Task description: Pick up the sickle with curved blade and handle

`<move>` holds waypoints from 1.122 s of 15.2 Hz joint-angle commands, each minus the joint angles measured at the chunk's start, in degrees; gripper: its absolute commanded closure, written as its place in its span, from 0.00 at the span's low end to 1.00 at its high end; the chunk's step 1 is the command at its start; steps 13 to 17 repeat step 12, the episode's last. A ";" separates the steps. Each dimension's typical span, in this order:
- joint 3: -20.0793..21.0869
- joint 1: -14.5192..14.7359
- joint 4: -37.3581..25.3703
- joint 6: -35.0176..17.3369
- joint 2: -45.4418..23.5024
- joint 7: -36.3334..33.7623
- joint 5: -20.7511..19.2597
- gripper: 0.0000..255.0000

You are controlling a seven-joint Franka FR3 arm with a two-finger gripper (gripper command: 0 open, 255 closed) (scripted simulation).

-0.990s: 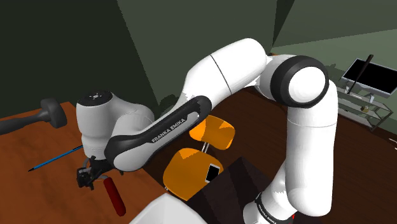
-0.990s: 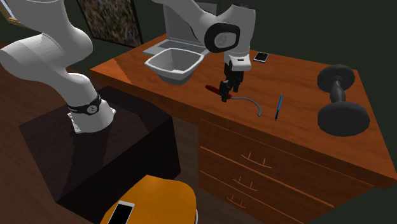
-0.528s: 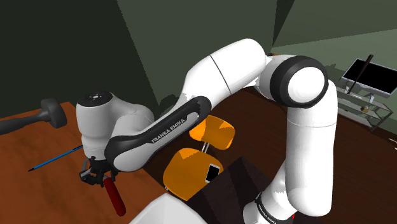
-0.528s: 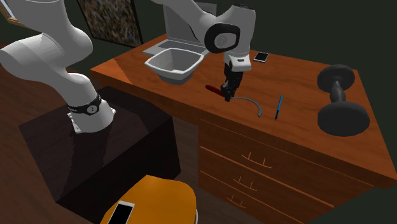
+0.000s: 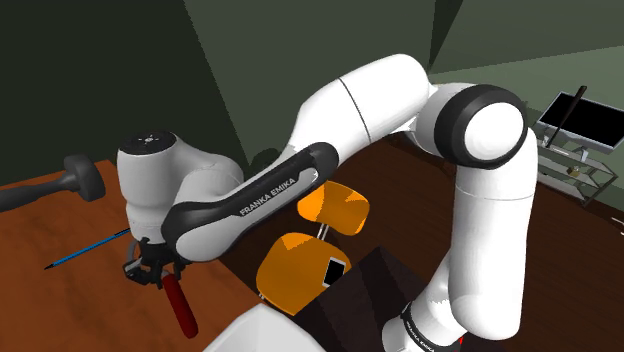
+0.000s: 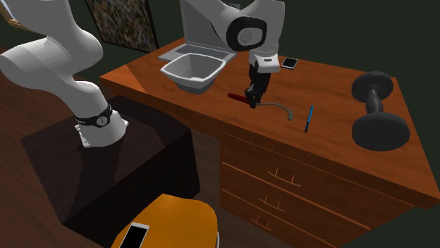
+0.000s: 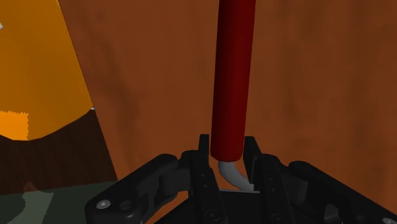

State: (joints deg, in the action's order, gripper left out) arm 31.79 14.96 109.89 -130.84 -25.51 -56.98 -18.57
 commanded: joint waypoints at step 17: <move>2.12 -1.54 -2.36 6.60 5.00 2.55 3.88 1.00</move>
